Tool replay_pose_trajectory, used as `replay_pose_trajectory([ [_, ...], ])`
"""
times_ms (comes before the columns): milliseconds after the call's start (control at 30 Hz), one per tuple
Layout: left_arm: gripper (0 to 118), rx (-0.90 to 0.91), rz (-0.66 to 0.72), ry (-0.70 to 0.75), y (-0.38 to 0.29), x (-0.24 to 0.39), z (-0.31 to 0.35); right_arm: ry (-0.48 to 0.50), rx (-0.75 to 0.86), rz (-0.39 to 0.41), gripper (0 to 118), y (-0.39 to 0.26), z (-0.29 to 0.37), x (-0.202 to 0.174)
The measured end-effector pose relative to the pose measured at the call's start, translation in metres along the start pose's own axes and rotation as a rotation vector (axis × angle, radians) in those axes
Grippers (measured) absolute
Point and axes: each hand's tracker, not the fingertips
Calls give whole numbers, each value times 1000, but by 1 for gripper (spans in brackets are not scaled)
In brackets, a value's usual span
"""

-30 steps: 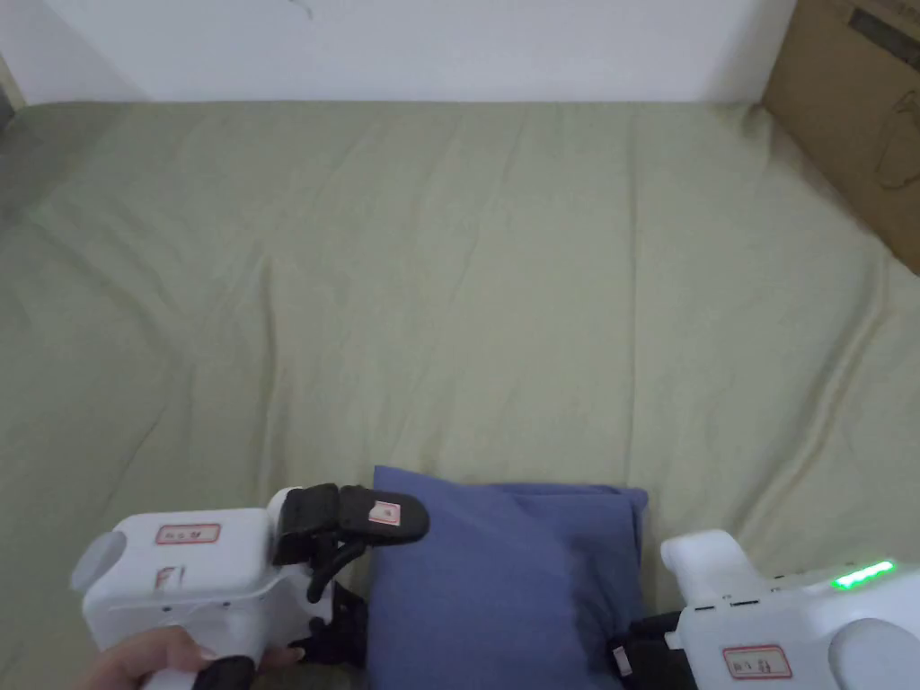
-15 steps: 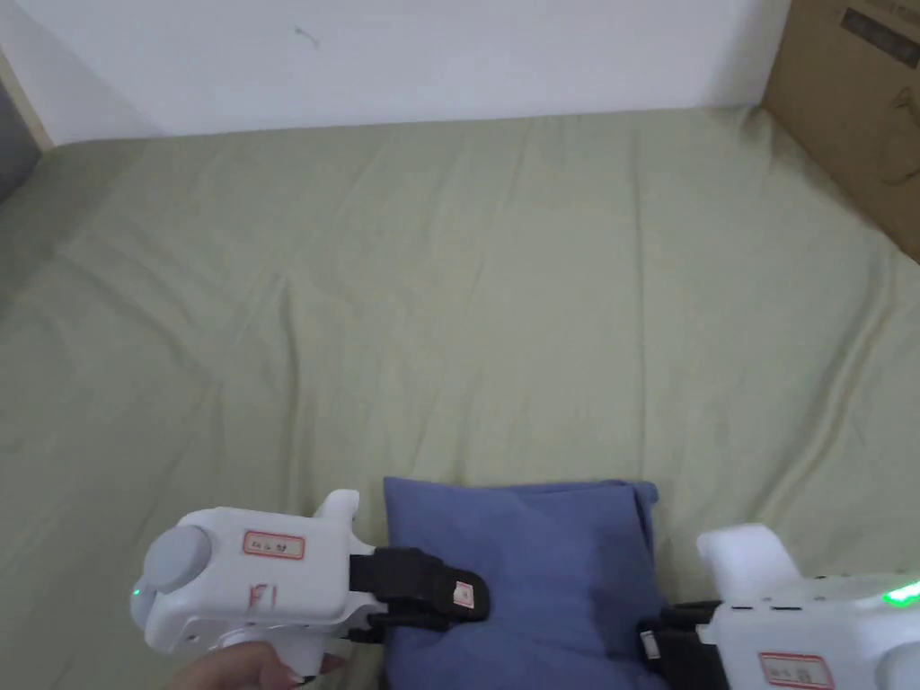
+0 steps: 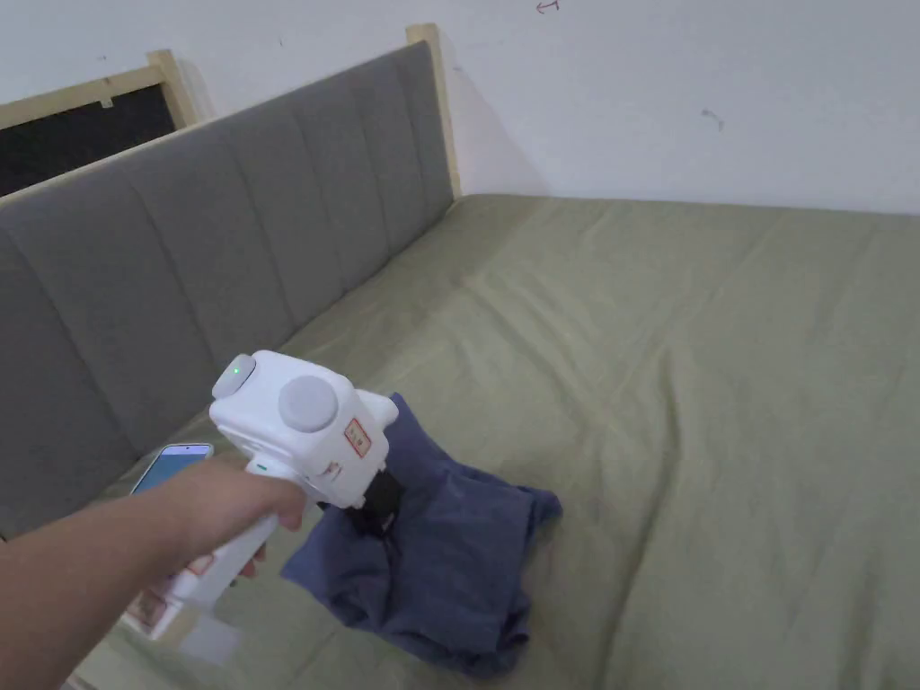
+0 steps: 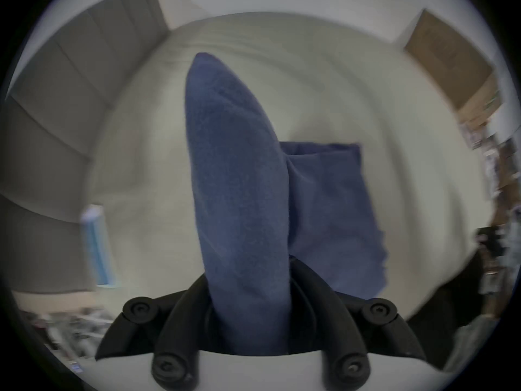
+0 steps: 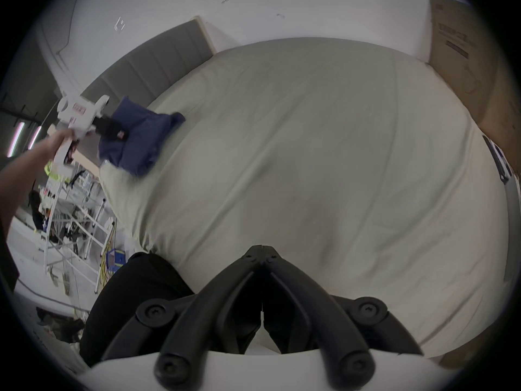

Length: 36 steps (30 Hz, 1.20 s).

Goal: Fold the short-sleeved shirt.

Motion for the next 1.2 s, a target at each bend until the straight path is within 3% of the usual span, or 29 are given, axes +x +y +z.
replay_pose_trajectory([
  [100, 13, -53, -21, 223, 8, -24, -23, -8, -13, -24, 0, 8, -3, -12],
  [167, 20, -75, -79, 272, 6, -32, -35, 21, 27, -60, 0, 14, 3, -13],
  [200, 43, -88, -108, 277, 5, -34, -40, 38, 35, -69, 0, 18, 6, -13],
  [267, 100, -126, -106, 347, 2, -42, -44, 31, 36, -60, 0, 24, 13, -13],
  [300, 114, -120, -75, 341, 1, -48, -41, 3, 49, -33, 0, 26, 17, -14],
  [400, 114, 21, 75, 350, 2, -63, -14, -81, 98, 32, 0, 28, 27, -12],
  [467, 114, 148, 188, 334, 0, -62, 9, -101, 112, 27, 0, 28, 32, -7],
  [533, 113, 273, 344, 145, -10, -43, 35, -107, 127, -12, 0, 27, 38, 0],
  [600, 107, 266, 459, -141, -21, -15, 45, -103, 133, -51, 0, 26, 44, 7],
  [633, 91, 265, 496, -242, -28, 4, 47, -103, 139, -64, 0, 25, 47, 10],
  [667, 61, 309, 498, -305, -35, 24, 50, -107, 147, -76, 0, 24, 50, 12],
  [700, 11, 371, 470, -326, -44, 52, 54, -111, 157, -86, 0, 23, 55, 15],
  [733, 0, 396, 404, -315, -50, 83, 58, -116, 167, -95, 0, 21, 60, 17],
  [800, 0, 478, 274, -283, -62, 135, 63, -124, 180, -107, 0, 19, 72, 21],
  [900, 0, 599, 190, -448, -79, 195, 96, -140, 200, -121, 0, 15, 95, 25],
  [1000, 0, 771, 136, -378, -94, 241, 146, -143, 270, -105, 0, 16, 131, 24],
  [1200, 0, 1102, 124, -300, -117, 277, 249, -194, 734, -9, 0, 11, 234, 0],
])
